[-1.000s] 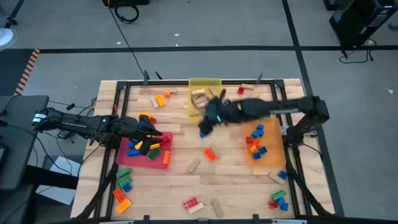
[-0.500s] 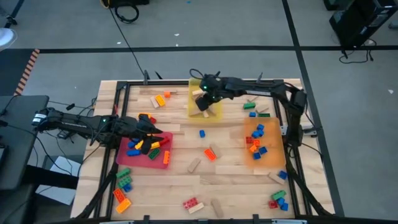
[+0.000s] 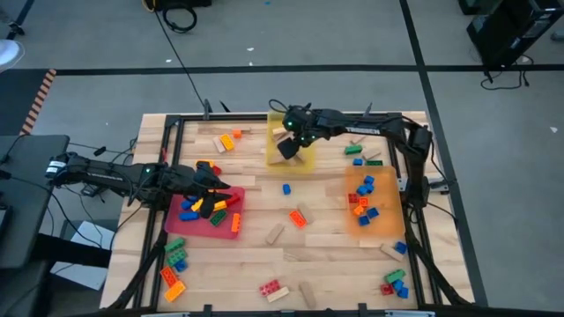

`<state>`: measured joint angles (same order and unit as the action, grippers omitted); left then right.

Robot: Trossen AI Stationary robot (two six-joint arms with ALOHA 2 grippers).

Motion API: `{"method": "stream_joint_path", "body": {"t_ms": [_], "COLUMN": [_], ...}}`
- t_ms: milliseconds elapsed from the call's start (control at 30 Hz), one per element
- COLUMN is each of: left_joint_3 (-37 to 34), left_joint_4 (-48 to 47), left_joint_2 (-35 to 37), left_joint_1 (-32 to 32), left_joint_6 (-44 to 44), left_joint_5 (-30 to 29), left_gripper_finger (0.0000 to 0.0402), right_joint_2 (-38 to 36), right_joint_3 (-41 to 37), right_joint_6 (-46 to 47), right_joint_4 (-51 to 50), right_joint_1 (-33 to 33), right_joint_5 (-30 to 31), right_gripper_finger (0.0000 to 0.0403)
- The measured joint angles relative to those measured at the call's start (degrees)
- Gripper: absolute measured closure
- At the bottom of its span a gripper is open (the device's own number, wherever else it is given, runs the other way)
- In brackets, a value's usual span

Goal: Sort blocks by size
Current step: Put the 1 stud blue game piece into the orange bin

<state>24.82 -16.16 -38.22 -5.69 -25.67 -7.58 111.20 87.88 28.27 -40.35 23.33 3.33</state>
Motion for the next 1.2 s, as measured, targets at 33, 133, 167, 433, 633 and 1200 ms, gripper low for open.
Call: {"method": "stream_joint_path", "body": {"t_ms": [33, 133, 167, 433, 633, 1200], "left_joint_3": [0.00, 0.00, 0.01, 0.00, 0.00, 0.01], "left_joint_4": [0.00, -0.01, 0.00, -0.02, -0.03, 0.04], "left_joint_2": [0.00, 0.00, 0.00, 0.00, 0.00, 0.00], "left_joint_1": [0.00, 0.00, 0.00, 0.00, 0.00, 0.00], "left_joint_6": [-0.02, -0.02, -0.02, -0.04, -0.07, -0.20], "left_joint_5": [0.00, -0.01, -0.01, 0.00, -0.01, -0.72], "left_gripper_finger": [0.0218, 0.0218, 0.0218, 0.0218, 0.0218, 0.0218], "right_joint_2": [-0.58, -2.62, -3.46, -12.43, -21.92, -27.83], "right_joint_3": [0.00, 0.00, 0.00, -3.94, -15.74, -31.03], "right_joint_6": [0.00, 1.60, 2.57, 4.50, 5.21, 12.05], "right_joint_4": [-1.03, -5.71, -8.02, -19.75, -18.56, -14.37], "right_joint_1": [0.21, 1.25, 1.77, 5.82, 11.77, 19.00], "right_joint_5": [-0.01, 0.12, 0.68, 7.26, 2.64, 7.10], "right_gripper_finger": [0.0172, 0.0169, 0.0169, 0.0176, 0.0176, 0.0157]}}
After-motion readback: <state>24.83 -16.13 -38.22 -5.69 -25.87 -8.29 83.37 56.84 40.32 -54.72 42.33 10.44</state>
